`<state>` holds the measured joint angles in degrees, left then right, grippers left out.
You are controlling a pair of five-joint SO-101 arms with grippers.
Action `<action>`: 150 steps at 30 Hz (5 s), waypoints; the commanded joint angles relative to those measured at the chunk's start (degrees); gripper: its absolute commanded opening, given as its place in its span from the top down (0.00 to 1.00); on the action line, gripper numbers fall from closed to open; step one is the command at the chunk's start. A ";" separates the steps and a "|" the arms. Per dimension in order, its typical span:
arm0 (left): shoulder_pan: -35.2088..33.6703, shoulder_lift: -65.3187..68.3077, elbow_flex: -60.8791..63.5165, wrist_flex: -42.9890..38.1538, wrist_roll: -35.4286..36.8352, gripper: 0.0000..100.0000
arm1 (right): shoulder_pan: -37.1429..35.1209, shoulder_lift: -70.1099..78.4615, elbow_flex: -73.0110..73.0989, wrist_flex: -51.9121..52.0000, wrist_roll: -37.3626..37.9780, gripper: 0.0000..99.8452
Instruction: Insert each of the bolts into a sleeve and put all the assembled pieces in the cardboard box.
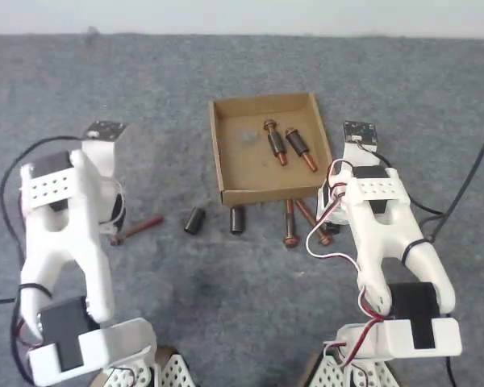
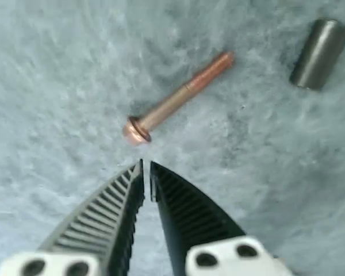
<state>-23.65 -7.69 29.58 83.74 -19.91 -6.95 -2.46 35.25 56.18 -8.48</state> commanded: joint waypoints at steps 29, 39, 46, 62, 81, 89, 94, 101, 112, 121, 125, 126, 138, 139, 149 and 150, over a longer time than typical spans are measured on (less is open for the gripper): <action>-1.67 5.98 11.91 -23.65 21.01 0.99 | 0.84 -1.71 0.00 -0.92 -0.18 0.99; 0.62 6.68 7.60 -28.22 29.27 0.99 | 0.84 -1.71 0.09 -0.92 -0.18 0.99; 2.46 8.00 6.02 -32.70 33.49 0.99 | 0.84 -1.71 0.09 -0.92 -0.18 0.99; -1.76 5.10 -1.63 -23.47 45.45 0.96 | 0.75 -1.71 0.00 -0.92 -0.09 0.99; -2.29 16.26 -0.92 -22.15 54.24 0.82 | 0.75 -1.71 0.09 -0.92 2.02 0.99; -0.18 19.34 -5.05 -22.24 51.87 0.90 | 0.75 -1.71 0.09 -0.92 2.20 0.99; 2.29 19.25 -5.05 -21.98 40.35 0.99 | 0.75 -1.71 0.09 -0.92 2.20 0.99; 4.13 19.16 -5.93 -21.80 27.16 0.99 | 0.75 -1.71 0.09 -0.92 2.20 0.99; 11.69 19.25 -12.88 -18.99 18.02 0.99 | 0.75 -1.71 0.09 -0.92 2.20 0.99; 13.19 19.78 -13.23 -22.42 18.11 0.90 | 0.75 -1.80 0.09 -0.92 2.29 0.99; 13.45 19.78 -12.44 -22.33 18.55 0.90 | 0.66 -1.80 0.00 -0.92 2.29 0.99; 13.36 19.69 -12.00 -22.33 19.16 0.90 | 0.22 -1.80 0.00 -0.92 2.29 0.99; 13.45 20.22 -8.75 -24.18 23.03 0.90 | -0.31 -1.80 0.00 -0.92 2.29 0.99; 13.45 21.10 -8.84 -24.88 24.97 0.90 | -0.31 -1.80 0.09 -0.92 2.29 0.99; 13.45 31.74 -20.70 -16.00 26.90 0.90 | -0.13 -1.80 0.09 -0.92 2.29 0.99; 13.45 32.35 -21.41 -15.74 26.90 0.90 | -0.22 -1.80 0.09 -0.92 2.29 0.99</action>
<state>-10.55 22.29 13.14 65.98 6.29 -6.95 -2.37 35.60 56.09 -7.16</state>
